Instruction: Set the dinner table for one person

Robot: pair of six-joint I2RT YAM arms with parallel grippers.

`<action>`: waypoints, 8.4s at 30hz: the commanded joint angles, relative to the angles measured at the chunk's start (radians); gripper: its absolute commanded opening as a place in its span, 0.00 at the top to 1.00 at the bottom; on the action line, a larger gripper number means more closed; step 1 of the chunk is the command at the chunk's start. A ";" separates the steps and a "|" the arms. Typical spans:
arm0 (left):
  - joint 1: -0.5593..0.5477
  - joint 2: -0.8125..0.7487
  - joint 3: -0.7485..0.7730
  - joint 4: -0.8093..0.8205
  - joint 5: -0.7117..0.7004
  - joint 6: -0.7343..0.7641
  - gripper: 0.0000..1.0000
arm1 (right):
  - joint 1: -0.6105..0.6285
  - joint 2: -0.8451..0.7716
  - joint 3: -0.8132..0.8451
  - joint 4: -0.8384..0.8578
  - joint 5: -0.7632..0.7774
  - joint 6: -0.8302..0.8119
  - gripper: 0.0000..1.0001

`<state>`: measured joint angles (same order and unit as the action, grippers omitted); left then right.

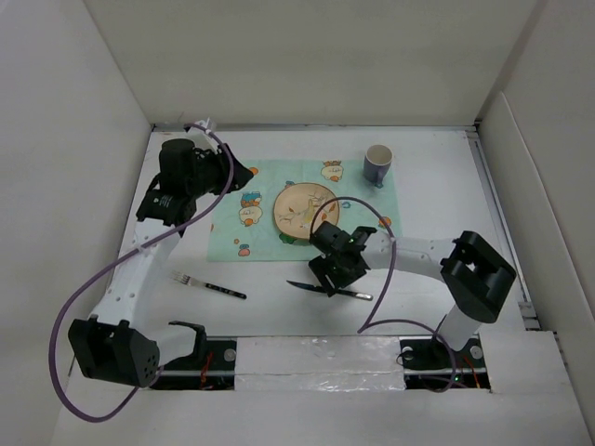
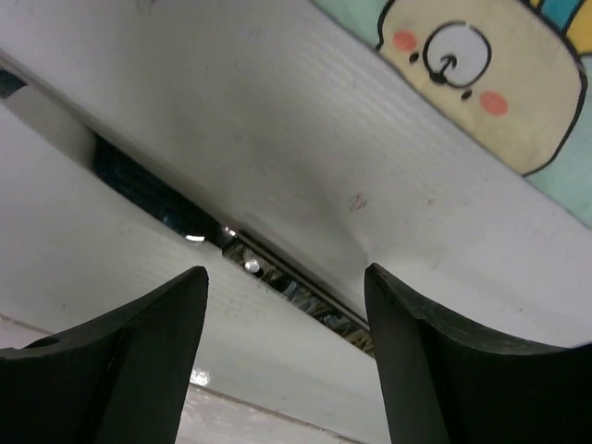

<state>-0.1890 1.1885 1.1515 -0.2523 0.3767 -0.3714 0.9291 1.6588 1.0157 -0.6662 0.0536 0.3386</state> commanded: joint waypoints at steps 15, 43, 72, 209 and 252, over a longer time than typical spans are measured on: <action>-0.001 -0.095 -0.004 -0.038 -0.061 0.022 0.64 | 0.181 0.039 -0.049 0.057 -0.034 0.129 0.90; -0.001 -0.066 -0.038 -0.067 -0.182 -0.024 0.64 | -0.536 0.097 0.383 0.117 -0.034 0.023 1.00; -0.001 -0.038 -0.082 -0.162 -0.275 -0.087 0.61 | -0.570 0.315 0.446 0.077 -0.064 0.048 0.86; -0.254 0.565 0.208 -0.239 -0.674 0.005 1.00 | -0.613 -0.430 0.129 0.045 -0.245 0.056 0.49; -0.245 0.616 0.191 -0.206 -0.630 0.036 0.50 | -0.631 -0.407 0.115 0.013 -0.185 0.025 0.48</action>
<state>-0.4366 1.8950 1.2770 -0.4168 -0.2394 -0.3054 0.3061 1.2472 1.1038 -0.6521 -0.1375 0.3809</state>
